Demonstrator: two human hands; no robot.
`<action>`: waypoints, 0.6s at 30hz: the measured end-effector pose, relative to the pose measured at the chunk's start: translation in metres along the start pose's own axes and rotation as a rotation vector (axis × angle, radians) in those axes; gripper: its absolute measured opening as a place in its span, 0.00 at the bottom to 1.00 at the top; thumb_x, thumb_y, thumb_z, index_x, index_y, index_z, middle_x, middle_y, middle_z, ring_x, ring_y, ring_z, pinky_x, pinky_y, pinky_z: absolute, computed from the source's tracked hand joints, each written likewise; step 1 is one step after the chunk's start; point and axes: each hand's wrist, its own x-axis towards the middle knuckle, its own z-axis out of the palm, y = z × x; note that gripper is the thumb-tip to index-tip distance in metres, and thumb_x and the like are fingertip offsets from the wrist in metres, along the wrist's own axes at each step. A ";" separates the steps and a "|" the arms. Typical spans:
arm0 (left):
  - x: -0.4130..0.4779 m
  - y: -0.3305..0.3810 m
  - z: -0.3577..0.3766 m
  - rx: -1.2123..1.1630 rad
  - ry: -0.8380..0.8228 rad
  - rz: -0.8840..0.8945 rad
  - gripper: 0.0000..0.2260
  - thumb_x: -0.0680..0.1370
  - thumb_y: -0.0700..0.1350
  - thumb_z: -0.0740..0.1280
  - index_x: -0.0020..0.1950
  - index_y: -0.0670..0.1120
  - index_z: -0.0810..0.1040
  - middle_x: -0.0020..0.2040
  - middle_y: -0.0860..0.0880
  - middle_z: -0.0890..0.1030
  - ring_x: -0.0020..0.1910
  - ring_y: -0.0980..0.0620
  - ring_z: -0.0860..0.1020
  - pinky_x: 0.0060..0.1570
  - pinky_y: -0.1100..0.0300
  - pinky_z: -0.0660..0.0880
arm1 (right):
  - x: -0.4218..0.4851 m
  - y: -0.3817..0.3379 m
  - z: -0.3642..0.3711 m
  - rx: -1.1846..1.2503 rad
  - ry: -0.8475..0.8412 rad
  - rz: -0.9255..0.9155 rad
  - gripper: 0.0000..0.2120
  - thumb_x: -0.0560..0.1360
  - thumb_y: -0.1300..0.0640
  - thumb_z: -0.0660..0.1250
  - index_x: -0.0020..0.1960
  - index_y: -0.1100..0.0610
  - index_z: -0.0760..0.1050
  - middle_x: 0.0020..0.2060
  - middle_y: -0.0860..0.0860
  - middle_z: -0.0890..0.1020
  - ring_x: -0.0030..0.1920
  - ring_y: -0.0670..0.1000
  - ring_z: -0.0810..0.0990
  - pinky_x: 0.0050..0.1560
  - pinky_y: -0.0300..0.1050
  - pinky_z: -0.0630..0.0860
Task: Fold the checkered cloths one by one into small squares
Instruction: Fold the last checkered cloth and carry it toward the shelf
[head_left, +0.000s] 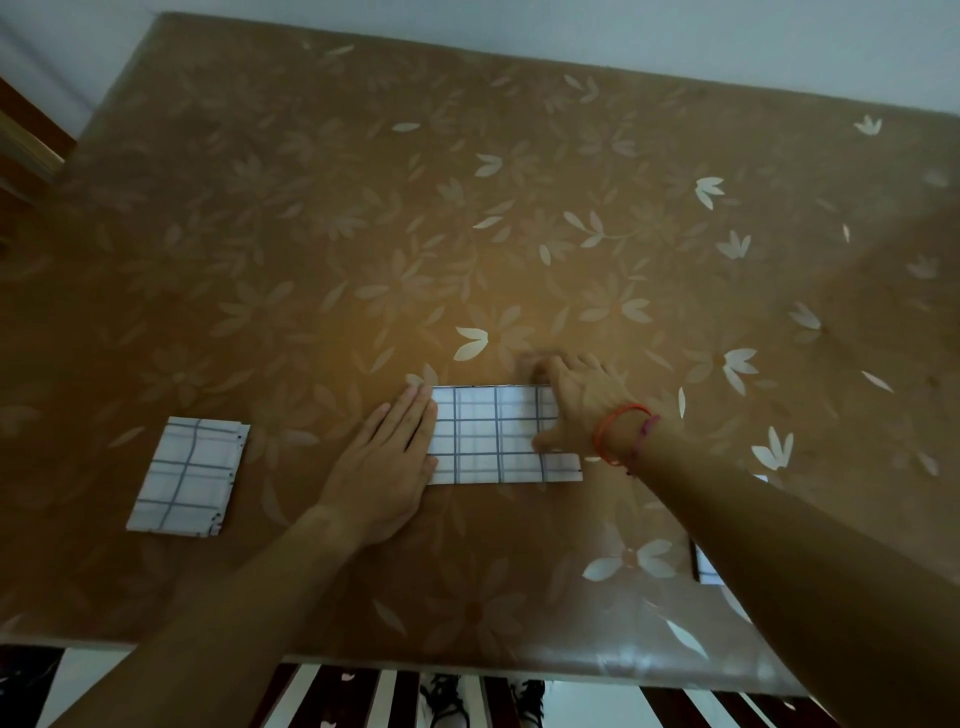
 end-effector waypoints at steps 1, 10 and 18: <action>0.000 0.000 0.000 -0.004 -0.001 -0.003 0.26 0.82 0.51 0.44 0.76 0.38 0.58 0.77 0.41 0.57 0.77 0.45 0.54 0.72 0.50 0.53 | 0.002 -0.003 -0.003 0.025 -0.038 -0.005 0.16 0.78 0.57 0.64 0.35 0.57 0.62 0.35 0.52 0.67 0.38 0.50 0.67 0.52 0.41 0.65; -0.002 0.002 -0.003 -0.051 0.019 -0.023 0.26 0.82 0.51 0.46 0.76 0.39 0.59 0.77 0.42 0.56 0.77 0.47 0.53 0.73 0.49 0.57 | 0.009 -0.011 0.000 0.285 0.167 -0.046 0.21 0.71 0.45 0.68 0.61 0.51 0.75 0.53 0.51 0.80 0.51 0.53 0.78 0.49 0.45 0.75; 0.001 0.009 -0.015 -0.200 0.078 -0.065 0.27 0.80 0.50 0.49 0.78 0.40 0.54 0.79 0.44 0.52 0.78 0.50 0.49 0.75 0.53 0.52 | 0.002 -0.002 0.011 0.589 0.235 0.004 0.10 0.75 0.52 0.66 0.54 0.54 0.79 0.40 0.48 0.79 0.42 0.48 0.76 0.38 0.37 0.69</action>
